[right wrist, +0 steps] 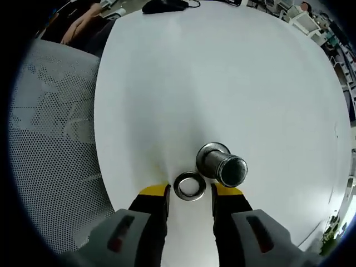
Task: Place the washer onto the threaded stud by aligning its center hole with the stud, sliding it down to the base, and recovering from edge contact or off-axis alignment until the washer reaches the visible bottom stop.
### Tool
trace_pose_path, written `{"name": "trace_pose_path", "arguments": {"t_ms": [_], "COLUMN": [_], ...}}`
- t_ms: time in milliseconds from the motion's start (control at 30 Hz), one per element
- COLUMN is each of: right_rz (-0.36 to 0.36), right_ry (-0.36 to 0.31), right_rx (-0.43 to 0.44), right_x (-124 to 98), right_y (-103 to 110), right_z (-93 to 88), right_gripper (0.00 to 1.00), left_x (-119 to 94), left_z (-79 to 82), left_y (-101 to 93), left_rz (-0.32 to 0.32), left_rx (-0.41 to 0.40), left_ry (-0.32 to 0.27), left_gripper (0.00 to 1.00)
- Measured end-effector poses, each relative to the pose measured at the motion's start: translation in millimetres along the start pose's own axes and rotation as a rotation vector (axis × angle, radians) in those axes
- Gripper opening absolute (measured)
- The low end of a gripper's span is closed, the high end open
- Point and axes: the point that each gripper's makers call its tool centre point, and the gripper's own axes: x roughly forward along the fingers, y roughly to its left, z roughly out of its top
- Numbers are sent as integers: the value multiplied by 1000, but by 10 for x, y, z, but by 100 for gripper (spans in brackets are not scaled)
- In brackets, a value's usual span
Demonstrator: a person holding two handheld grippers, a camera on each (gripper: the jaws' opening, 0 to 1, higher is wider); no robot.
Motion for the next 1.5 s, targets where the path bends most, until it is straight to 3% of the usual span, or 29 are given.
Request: {"name": "trace_pose_path", "arguments": {"t_ms": [367, 633, 933, 1167, 1500], "right_rz": [-2, 0, -7, 2, -16], "right_ry": [-5, -47, -111, -136, -163], "right_rx": [28, 51, 69, -32, -23], "right_x": [-2, -7, -18, 1, -14], "right_y": [1, -12, -58, -56, -80], "right_z": [-3, 5, 17, 8, 36], "right_gripper": [33, 32, 27, 27, 23], "left_x": [-5, -12, -7, -10, -7], "left_z": [-15, 24, 6, 9, 18], "left_y": [8, 19, 15, 8, 8], "left_rz": [6, 12, 8, 6, 4], "left_rx": [-4, -11, -13, -14, -12], "left_ry": [6, -20, -9, -9, -10], "left_gripper": [33, 34, 33, 33, 33]}}
